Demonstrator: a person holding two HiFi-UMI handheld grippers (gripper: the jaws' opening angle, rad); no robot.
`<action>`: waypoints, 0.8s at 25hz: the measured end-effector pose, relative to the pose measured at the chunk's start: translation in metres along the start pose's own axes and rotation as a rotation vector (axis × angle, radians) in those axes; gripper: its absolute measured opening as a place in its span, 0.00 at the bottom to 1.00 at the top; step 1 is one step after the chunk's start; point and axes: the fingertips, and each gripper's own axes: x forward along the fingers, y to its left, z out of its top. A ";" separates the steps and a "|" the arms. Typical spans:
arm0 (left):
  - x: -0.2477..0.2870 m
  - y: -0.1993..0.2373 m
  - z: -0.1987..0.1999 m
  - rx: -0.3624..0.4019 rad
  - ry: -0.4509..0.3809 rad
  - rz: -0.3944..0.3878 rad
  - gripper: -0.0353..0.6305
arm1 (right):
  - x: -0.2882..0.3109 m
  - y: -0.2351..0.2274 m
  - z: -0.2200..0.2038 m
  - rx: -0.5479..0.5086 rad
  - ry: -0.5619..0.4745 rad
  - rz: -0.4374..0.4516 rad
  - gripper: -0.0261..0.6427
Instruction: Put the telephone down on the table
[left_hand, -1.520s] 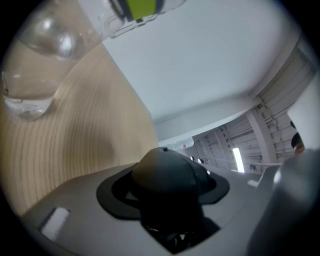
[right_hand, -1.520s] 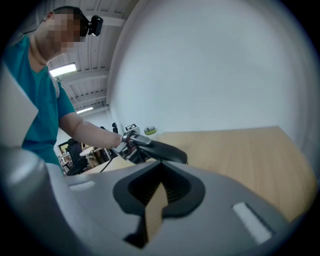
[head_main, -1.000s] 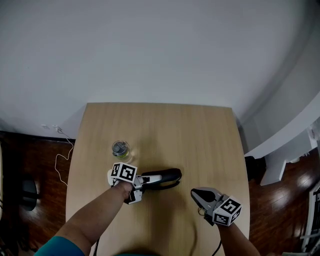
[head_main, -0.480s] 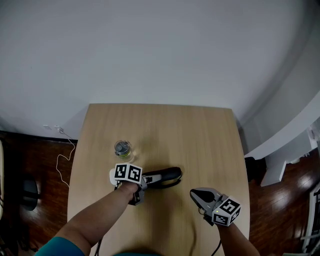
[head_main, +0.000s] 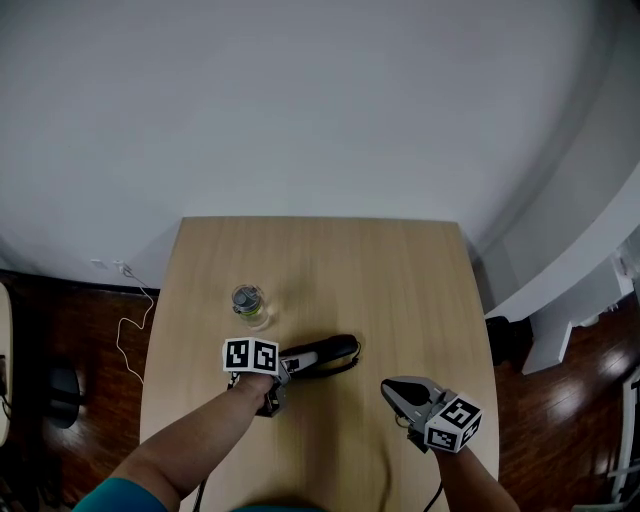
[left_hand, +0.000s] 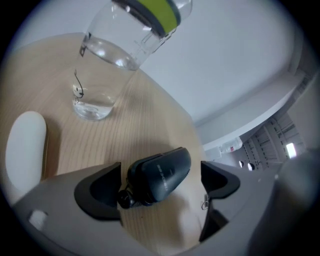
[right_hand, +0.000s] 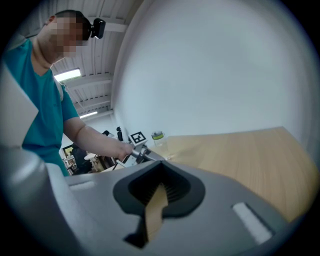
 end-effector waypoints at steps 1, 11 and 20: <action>-0.005 -0.002 0.000 0.008 -0.015 -0.003 0.78 | -0.002 0.001 0.002 -0.002 -0.005 -0.001 0.04; -0.066 -0.030 -0.018 0.117 -0.197 -0.076 0.75 | -0.026 0.016 0.010 -0.009 -0.051 0.010 0.04; -0.211 -0.070 -0.046 0.201 -0.511 -0.162 0.40 | -0.043 0.048 0.031 -0.020 -0.110 0.047 0.04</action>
